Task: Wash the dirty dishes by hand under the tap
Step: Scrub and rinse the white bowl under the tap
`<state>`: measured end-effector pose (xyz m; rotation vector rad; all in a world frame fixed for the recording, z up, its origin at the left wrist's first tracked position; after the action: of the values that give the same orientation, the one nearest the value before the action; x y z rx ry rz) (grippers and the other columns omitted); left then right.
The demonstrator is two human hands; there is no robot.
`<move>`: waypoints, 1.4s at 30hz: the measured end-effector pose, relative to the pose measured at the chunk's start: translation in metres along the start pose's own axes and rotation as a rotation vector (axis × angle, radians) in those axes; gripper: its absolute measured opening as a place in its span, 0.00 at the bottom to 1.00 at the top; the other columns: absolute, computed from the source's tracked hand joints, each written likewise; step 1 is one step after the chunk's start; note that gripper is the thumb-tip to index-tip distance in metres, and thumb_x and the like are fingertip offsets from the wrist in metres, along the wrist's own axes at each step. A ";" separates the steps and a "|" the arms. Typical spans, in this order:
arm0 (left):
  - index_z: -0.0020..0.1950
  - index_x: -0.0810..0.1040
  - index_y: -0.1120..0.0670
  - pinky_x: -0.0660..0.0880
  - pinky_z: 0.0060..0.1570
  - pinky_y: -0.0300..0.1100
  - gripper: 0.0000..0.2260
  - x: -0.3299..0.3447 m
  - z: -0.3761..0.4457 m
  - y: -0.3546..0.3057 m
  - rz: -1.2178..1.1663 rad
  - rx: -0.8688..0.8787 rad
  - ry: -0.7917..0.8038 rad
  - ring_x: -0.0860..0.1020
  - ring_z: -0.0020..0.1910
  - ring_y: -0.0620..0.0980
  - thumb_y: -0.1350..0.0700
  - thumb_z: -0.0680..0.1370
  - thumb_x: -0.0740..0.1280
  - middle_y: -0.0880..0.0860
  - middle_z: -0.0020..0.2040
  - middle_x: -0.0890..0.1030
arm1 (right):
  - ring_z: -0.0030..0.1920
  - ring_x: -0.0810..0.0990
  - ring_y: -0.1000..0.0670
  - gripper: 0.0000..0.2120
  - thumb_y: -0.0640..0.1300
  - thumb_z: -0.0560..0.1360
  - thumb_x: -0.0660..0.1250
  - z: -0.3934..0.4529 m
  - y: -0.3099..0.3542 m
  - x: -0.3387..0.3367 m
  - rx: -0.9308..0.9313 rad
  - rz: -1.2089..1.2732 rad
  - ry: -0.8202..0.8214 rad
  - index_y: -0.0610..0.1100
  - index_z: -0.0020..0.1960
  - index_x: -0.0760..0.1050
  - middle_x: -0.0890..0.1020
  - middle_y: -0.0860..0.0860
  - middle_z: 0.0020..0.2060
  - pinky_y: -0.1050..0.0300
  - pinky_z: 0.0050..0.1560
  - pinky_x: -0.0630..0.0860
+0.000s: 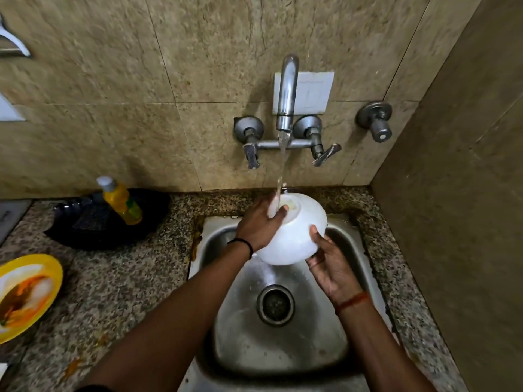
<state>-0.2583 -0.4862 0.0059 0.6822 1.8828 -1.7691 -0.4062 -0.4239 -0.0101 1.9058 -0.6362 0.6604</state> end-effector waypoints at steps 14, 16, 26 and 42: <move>0.72 0.69 0.55 0.62 0.73 0.48 0.21 0.005 -0.065 -0.044 0.241 0.506 -0.075 0.68 0.72 0.53 0.53 0.80 0.63 0.55 0.71 0.72 | 0.65 0.77 0.42 0.19 0.43 0.80 0.58 0.001 -0.004 -0.004 0.003 0.126 0.019 0.37 0.70 0.69 0.78 0.38 0.64 0.45 0.62 0.76; 0.71 0.72 0.54 0.68 0.69 0.46 0.20 -0.004 -0.075 -0.040 0.232 0.542 -0.102 0.71 0.69 0.52 0.53 0.79 0.64 0.55 0.68 0.75 | 0.62 0.79 0.43 0.18 0.43 0.81 0.58 -0.002 -0.005 -0.004 -0.001 0.093 0.012 0.37 0.69 0.70 0.79 0.38 0.62 0.47 0.58 0.79; 0.77 0.59 0.46 0.52 0.75 0.53 0.26 -0.012 -0.051 0.013 0.506 0.176 0.002 0.53 0.77 0.51 0.38 0.81 0.49 0.48 0.78 0.59 | 0.60 0.80 0.44 0.19 0.40 0.81 0.59 -0.003 -0.026 -0.001 0.030 0.107 -0.030 0.37 0.70 0.69 0.78 0.38 0.63 0.46 0.59 0.78; 0.74 0.66 0.47 0.52 0.73 0.57 0.29 -0.013 -0.039 -0.008 0.569 0.182 0.008 0.63 0.74 0.49 0.34 0.78 0.49 0.47 0.74 0.68 | 0.63 0.78 0.42 0.18 0.41 0.79 0.61 0.000 -0.028 -0.004 0.030 0.069 0.002 0.38 0.68 0.71 0.79 0.38 0.62 0.46 0.62 0.76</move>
<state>-0.2534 -0.4481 0.0225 1.1579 1.3508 -1.5614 -0.3906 -0.4131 -0.0307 1.9173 -0.6978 0.7189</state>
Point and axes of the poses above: each hand's wrist, its own z-axis towards the middle knuckle, its own x-axis out of the palm, y = z × x, the point moved 7 cm from there along z, towards the middle knuckle
